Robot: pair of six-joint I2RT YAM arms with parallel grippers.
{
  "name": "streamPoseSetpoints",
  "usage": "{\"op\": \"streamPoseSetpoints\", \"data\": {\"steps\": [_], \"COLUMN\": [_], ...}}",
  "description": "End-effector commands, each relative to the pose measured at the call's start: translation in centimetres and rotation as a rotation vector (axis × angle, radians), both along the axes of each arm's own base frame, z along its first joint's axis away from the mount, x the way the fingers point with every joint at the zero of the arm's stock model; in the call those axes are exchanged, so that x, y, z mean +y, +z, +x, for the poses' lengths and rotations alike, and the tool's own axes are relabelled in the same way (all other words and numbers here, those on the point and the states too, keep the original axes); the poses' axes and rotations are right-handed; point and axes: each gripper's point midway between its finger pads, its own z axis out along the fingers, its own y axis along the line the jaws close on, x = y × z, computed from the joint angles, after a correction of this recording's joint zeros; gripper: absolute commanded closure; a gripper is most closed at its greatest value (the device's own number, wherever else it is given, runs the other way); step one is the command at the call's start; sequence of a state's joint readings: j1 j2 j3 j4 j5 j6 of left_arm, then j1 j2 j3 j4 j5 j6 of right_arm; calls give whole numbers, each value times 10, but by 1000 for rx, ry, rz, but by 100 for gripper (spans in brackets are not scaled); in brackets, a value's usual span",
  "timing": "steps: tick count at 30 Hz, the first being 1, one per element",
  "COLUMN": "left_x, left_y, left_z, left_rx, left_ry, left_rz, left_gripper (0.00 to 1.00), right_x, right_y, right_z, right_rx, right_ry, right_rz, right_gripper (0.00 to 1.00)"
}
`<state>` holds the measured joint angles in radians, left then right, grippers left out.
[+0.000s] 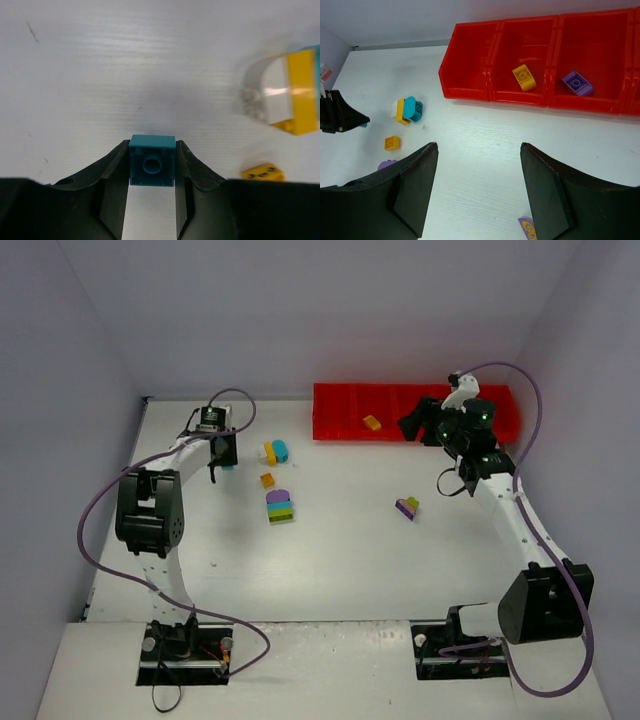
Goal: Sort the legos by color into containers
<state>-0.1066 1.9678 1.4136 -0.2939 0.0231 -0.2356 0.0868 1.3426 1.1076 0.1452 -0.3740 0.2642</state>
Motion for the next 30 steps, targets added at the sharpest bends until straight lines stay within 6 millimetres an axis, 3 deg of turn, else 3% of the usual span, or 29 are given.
{"op": "streamPoseSetpoints", "data": {"steps": [1, 4, 5, 7, 11, 13, 14, 15, 16, 20, 21, 22, 23, 24, 25, 26, 27, 29, 30], "left_x": [-44, -83, -100, -122, -168, -206, -215, -226, -237, -282, -290, -292, -297, -303, -305, -306, -305, -300, -299], "left_y": [128, 182, 188, 221, 228, 238, 238, 224, 241, 239, 220, 218, 231, 210, 205, 214, 198, 192, 190], "left_z": [39, 53, 55, 67, 87, 100, 96, 102, 107, 119, 127, 132, 137, 143, 146, 150, 156, 161, 163], "left_rx": [-378, -534, -555, -654, -703, -752, -750, -738, -779, -798, -782, -787, -823, -798, -791, -816, -801, -798, -800], "left_ry": [-93, -151, -181, -217, -277, -325, -340, -353, -366, -407, -403, -385, -375, -369, -360, -350, -328, -296, -289], "left_rz": [-75, -159, -179, -223, -279, -315, -321, -318, -329, -344, -335, -319, -323, -312, -302, -304, -284, -262, -256], "left_gripper": [100, 100, 100, 100, 100, 100, 100, 100, 100, 100, 99, 96, 94, 92, 90, 85, 85, 83, 77], "right_x": [3, 3, 4, 3, 2, 2, 2, 2, 1, 3, 3, 5, 5, 4, 5, 5, 4, 5, 4], "right_y": [32, 30, 28, 29, 24, 27, 26, 24, 22, 16, 15, 16, 13, 11, 13, 10, 9, 8, 5], "right_z": [-14, -26, -29, -36, -48, -60, -60, -62, -66, -78, -80, -84, -86, -88, -92, -94, -96, -100, -101], "right_rx": [-94, -86, -82, -84, -78, -96, -95, -92, -92, -77, -75, -81, -73, -69, -73, -63, -61, -56, -51], "right_ry": [16, 23, 29, 29, 32, 40, 40, 40, 41, 60, 64, 73, 77, 77, 84, 86, 85, 91, 91], "right_rz": [28, 30, 33, 32, 28, 24, 24, 22, 19, 22, 22, 22, 19, 18, 17, 16, 13, 11, 5], "right_gripper": [36, 36, 36, 36, 36, 36, 36, 36, 36, 36, 36, 36, 36, 36, 36, 36, 36, 36, 36]}}
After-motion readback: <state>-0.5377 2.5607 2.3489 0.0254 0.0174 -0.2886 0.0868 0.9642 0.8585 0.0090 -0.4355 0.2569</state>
